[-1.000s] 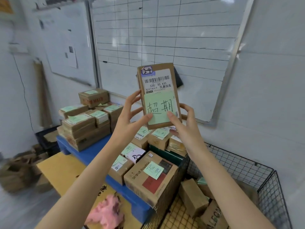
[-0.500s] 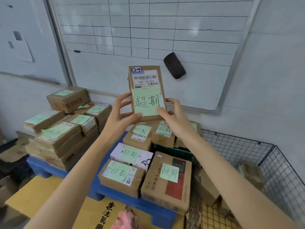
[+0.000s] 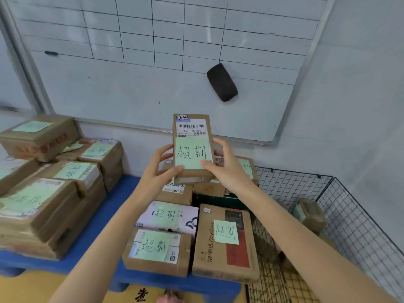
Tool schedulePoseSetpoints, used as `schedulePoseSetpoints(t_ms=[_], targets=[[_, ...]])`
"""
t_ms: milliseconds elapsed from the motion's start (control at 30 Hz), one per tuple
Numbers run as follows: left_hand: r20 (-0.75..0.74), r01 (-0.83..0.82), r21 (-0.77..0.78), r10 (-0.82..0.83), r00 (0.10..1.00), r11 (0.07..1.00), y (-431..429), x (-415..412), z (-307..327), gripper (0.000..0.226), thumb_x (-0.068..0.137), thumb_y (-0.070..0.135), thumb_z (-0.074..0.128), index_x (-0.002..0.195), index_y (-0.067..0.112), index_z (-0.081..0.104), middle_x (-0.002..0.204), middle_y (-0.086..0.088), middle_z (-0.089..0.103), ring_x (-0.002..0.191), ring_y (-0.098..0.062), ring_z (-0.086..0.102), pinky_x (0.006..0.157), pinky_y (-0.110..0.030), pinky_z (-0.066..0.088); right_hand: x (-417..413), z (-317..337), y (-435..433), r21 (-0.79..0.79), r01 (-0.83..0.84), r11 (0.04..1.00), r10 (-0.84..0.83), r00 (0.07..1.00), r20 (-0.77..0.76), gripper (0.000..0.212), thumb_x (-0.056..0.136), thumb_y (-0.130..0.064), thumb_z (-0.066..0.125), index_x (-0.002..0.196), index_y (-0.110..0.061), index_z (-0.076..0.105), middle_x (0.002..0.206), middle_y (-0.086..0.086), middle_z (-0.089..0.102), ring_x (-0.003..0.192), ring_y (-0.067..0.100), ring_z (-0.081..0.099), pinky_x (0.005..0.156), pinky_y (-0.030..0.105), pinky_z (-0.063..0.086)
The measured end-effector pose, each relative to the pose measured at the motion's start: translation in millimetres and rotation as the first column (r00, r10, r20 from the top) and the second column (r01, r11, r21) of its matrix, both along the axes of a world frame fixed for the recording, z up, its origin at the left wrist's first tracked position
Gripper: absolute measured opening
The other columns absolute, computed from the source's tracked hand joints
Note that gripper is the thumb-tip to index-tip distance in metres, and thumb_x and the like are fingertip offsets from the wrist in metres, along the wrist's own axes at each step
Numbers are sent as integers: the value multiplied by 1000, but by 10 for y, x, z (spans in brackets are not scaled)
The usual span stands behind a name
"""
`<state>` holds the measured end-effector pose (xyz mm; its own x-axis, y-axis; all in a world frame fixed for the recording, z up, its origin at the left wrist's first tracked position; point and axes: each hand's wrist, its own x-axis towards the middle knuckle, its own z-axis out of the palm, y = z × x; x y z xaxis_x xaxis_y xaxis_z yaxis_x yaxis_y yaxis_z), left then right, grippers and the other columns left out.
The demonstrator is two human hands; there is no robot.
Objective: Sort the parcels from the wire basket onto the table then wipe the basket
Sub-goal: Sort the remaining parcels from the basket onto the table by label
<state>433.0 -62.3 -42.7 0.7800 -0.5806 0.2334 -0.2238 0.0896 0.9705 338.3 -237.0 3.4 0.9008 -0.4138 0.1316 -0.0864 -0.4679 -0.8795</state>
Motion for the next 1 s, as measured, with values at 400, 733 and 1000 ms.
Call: schedulePoseSetpoints(t_ms=[400, 733, 1000], targets=[[-251, -120, 98, 141, 958, 988, 71, 658, -621, 39, 92, 23, 68, 123, 44, 58, 131, 6, 60, 106, -23, 67, 88, -50, 57, 301, -311, -246, -219, -77, 973, 34, 981, -191, 65, 96, -31, 60, 152, -27, 28, 156, -3, 35, 142, 16, 35, 116, 40, 30], [-250, -98, 292, 175, 952, 951, -218, 930, -954, 37, 87, 34, 67, 122, 40, 57, 120, 8, 64, 106, -15, 63, 85, -37, 54, 389, -595, -542, -413, -58, 909, -29, 979, -201, 65, 94, -33, 64, 150, -25, 33, 148, -2, 41, 134, 11, 37, 104, 26, 28], [124, -169, 368, 132, 983, 914, -192, 997, -1023, 49, 86, 22, 73, 131, 28, 53, 128, 10, 57, 115, -7, 54, 95, -29, 45, 495, -751, -634, -419, -66, 906, -22, 979, -201, 64, 94, -40, 63, 150, -27, 35, 149, -5, 40, 137, 12, 36, 114, 38, 31]])
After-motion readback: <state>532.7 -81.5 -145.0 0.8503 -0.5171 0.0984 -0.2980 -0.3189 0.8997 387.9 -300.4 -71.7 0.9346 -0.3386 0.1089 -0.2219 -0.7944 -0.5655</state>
